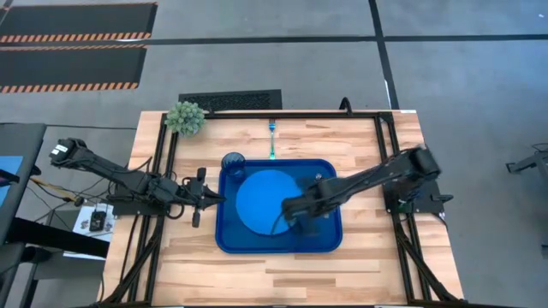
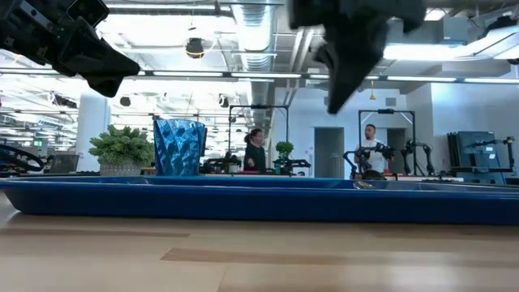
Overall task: Pick and place plate/cup/fork/spoon on tray
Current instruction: Adjust the black spoon on the blue tray
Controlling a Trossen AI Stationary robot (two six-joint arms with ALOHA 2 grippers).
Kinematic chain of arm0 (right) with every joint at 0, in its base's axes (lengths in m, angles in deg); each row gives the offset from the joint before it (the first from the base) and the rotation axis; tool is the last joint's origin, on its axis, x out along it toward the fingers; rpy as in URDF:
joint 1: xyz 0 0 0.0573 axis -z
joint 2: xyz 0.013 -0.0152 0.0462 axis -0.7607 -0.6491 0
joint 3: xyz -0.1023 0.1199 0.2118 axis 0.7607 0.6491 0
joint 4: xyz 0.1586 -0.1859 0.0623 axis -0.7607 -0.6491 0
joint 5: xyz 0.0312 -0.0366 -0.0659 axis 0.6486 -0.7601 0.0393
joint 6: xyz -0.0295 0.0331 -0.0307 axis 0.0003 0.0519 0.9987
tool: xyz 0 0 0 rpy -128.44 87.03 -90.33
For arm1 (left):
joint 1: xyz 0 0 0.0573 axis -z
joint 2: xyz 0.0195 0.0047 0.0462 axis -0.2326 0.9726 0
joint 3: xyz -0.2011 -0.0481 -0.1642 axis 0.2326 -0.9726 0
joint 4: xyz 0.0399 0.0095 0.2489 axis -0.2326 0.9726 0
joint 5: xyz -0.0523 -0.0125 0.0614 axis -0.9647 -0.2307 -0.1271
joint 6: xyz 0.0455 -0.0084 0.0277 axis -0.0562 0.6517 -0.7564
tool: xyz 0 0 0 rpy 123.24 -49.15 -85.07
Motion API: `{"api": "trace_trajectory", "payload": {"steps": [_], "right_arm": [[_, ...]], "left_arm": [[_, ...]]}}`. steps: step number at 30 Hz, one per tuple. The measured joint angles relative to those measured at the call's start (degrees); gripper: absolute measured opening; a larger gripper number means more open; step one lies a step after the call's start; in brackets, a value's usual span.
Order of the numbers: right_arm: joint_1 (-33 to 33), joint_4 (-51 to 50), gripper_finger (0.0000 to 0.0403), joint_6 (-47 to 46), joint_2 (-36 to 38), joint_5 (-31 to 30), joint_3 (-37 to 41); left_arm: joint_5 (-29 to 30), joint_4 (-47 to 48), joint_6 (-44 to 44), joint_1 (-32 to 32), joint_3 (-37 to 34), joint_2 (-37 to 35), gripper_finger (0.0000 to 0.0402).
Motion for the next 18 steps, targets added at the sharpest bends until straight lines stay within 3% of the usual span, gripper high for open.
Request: {"api": "trace_trajectory", "payload": {"steps": [4,8,12,18], "right_arm": [[4.0,12.8,0.0007,-4.5,9.3,0.3,15.4],[8.9,18.8,0.001,-13.3,15.0,0.2,25.1],[12.1,18.7,0.0004,-22.2,16.3,0.4,28.8],[14.2,18.8,0.0009,-29.7,12.6,3.5,30.0]], "left_arm": [[0.1,-0.2,0.0,0.1,0.0,0.0,0.0],[0.6,-0.3,0.0,0.1,0.0,0.0,0.0],[1.4,-0.3,0.0,0.1,0.0,0.0,0.0],[1.5,-0.2,0.1,0.1,0.0,0.0,0.0]]}}
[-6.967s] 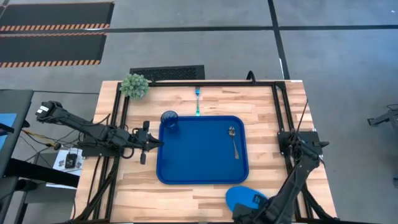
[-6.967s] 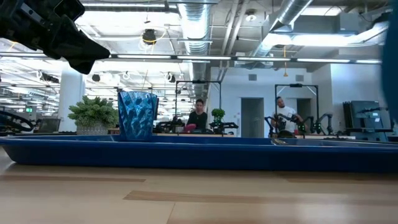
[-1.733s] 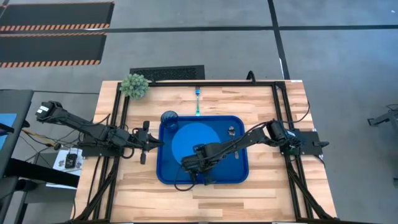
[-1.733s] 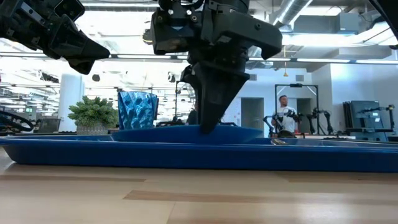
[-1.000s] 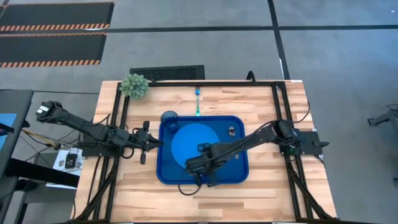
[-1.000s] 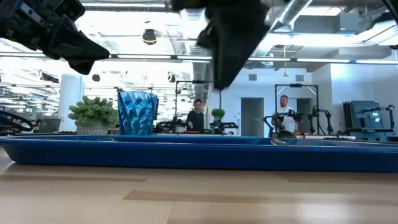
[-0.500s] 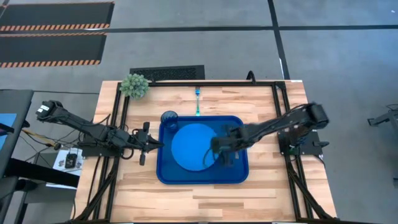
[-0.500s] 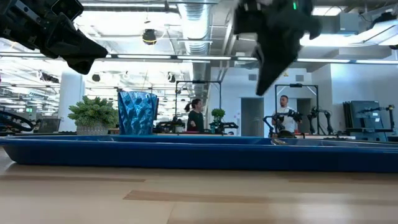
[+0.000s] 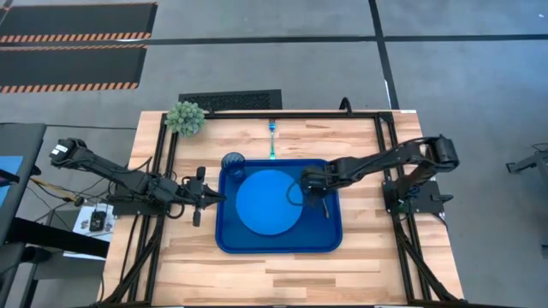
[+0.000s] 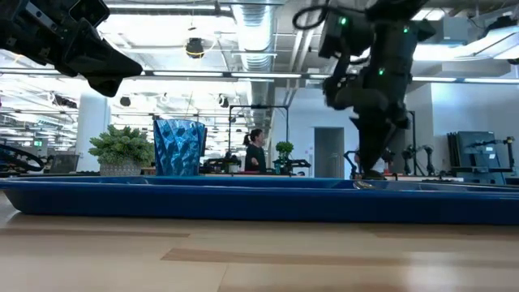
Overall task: Pick and place plate/cup/fork/spoon on tray
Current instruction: Adjust the black spoon on the blue tray
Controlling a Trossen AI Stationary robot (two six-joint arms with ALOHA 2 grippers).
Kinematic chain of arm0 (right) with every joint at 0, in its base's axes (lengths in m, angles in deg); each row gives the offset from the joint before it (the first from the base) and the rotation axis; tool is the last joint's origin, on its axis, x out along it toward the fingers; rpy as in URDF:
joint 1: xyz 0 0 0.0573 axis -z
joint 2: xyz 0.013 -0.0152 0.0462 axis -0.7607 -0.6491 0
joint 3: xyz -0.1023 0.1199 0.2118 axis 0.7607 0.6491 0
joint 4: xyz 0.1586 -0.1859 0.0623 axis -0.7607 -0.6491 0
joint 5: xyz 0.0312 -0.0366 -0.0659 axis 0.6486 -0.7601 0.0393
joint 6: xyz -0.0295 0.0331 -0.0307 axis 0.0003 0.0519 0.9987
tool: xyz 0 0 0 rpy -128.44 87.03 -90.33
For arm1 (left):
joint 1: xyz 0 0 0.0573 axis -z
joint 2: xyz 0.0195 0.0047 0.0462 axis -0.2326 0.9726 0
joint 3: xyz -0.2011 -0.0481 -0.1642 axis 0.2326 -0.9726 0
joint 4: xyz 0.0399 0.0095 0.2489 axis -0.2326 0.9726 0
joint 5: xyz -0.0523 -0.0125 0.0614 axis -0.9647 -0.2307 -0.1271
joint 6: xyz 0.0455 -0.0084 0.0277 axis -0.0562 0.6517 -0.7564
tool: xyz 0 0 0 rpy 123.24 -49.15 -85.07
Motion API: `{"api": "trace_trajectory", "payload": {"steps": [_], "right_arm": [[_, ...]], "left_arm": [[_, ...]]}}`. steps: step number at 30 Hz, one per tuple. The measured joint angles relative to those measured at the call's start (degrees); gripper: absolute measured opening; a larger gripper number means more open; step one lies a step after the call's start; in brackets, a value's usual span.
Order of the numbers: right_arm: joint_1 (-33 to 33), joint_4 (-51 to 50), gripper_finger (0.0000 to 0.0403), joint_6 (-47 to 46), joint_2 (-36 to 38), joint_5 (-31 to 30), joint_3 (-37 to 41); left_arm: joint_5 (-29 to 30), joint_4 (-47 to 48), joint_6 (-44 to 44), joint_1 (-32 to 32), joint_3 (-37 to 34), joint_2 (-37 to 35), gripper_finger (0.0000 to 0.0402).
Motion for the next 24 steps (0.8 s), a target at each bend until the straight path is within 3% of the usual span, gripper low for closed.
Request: {"api": "trace_trajectory", "payload": {"steps": [15,24], "right_arm": [[2.9,0.6,0.0007,-5.5,-7.8,5.0,-0.1],[2.9,-0.5,0.0007,-8.8,-7.2,4.0,0.0]], "left_arm": [[0.0,1.0,0.8,0.0,0.0,0.0,0.0],[0.0,1.2,0.9,0.0,0.0,0.0,0.0]]}}
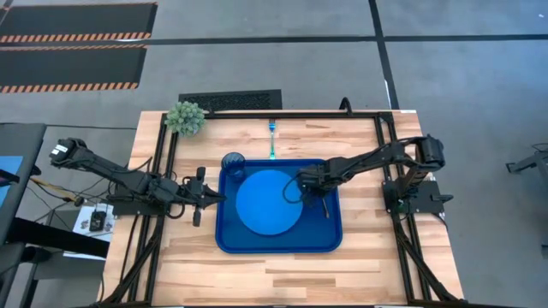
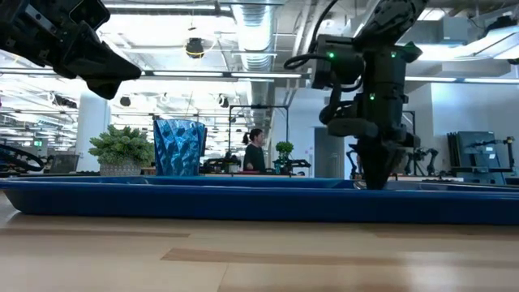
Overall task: Pick and place plate/cup/fork/spoon on tray
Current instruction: Adjust the black spoon on the blue tray
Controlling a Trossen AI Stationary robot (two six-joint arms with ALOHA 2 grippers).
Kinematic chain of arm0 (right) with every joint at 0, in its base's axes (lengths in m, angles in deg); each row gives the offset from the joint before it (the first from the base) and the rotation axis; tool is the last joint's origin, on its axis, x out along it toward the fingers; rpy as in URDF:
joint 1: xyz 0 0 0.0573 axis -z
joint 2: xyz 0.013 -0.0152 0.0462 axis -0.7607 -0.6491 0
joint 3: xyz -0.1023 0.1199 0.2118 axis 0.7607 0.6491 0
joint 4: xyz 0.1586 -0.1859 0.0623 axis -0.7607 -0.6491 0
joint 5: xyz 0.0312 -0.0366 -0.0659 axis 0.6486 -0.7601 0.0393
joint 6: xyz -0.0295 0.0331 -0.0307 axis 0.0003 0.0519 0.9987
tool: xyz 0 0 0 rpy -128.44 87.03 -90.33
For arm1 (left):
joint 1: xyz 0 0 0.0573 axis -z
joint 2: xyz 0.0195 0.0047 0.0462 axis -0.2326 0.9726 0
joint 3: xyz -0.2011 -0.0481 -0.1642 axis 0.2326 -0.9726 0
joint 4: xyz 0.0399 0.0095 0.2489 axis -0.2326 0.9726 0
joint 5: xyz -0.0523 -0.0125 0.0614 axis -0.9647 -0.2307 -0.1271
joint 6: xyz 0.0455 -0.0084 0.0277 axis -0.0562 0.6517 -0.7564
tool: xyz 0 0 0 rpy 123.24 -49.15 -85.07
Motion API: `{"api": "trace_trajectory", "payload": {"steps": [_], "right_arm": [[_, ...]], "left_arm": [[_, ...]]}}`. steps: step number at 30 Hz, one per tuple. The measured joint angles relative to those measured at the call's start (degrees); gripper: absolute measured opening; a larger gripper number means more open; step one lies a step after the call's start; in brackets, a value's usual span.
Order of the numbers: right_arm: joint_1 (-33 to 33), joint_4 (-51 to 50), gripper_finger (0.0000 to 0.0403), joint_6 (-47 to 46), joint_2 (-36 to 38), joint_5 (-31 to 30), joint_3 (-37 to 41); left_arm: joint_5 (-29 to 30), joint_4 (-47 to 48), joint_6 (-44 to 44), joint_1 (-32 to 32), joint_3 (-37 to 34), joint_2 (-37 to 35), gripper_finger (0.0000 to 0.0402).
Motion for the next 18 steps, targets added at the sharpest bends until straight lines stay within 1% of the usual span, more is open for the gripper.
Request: {"api": "trace_trajectory", "payload": {"steps": [18], "right_arm": [[1.0,-2.7,0.0006,-1.6,0.2,-1.5,0.0]], "left_arm": [[0.0,0.0,0.1,0.0,0.0,0.0,0.0]]}}
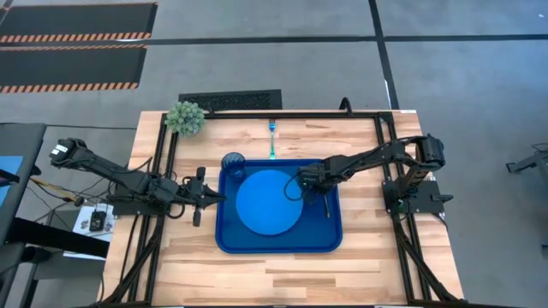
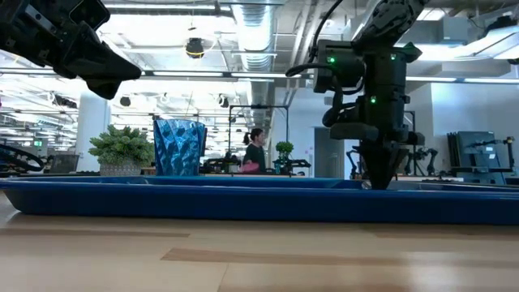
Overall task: Pick and place plate/cup/fork/spoon on tray
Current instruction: Adjust the black spoon on the blue tray, then put the blue fork on the blue tray to the right of the blue plate
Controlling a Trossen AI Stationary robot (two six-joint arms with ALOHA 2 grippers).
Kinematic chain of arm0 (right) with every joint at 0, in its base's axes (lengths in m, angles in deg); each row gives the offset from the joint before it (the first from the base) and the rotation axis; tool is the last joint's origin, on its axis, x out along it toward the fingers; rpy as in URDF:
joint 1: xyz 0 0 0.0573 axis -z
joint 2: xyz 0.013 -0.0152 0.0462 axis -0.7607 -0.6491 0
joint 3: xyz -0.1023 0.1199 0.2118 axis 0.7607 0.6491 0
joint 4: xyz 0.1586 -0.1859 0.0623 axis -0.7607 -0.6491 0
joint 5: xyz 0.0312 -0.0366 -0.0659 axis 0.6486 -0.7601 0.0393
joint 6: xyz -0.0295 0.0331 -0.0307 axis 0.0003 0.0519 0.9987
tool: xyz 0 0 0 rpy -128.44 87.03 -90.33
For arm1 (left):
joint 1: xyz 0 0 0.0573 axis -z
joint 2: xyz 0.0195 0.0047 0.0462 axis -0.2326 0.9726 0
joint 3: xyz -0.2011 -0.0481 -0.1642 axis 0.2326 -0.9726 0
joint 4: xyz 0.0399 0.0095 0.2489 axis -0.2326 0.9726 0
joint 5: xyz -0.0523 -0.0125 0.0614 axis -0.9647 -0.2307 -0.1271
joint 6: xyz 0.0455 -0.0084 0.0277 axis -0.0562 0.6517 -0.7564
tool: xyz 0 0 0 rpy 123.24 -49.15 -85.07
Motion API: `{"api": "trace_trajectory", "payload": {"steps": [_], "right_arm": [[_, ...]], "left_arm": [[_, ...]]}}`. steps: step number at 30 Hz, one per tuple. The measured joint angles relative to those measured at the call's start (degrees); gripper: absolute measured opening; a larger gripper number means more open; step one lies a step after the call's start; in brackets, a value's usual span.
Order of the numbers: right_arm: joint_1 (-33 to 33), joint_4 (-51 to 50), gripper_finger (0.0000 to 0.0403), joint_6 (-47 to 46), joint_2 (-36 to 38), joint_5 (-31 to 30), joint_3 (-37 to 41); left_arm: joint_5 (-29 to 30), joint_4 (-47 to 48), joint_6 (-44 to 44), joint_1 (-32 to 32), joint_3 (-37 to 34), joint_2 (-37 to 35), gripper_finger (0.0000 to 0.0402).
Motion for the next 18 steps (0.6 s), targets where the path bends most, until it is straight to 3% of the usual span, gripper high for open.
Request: {"api": "trace_trajectory", "payload": {"steps": [18], "right_arm": [[-3.2,0.6,0.0006,3.2,3.4,-1.7,0.0]], "left_arm": [[0.0,0.0,0.0,0.0,0.0,0.0,0.0]]}}
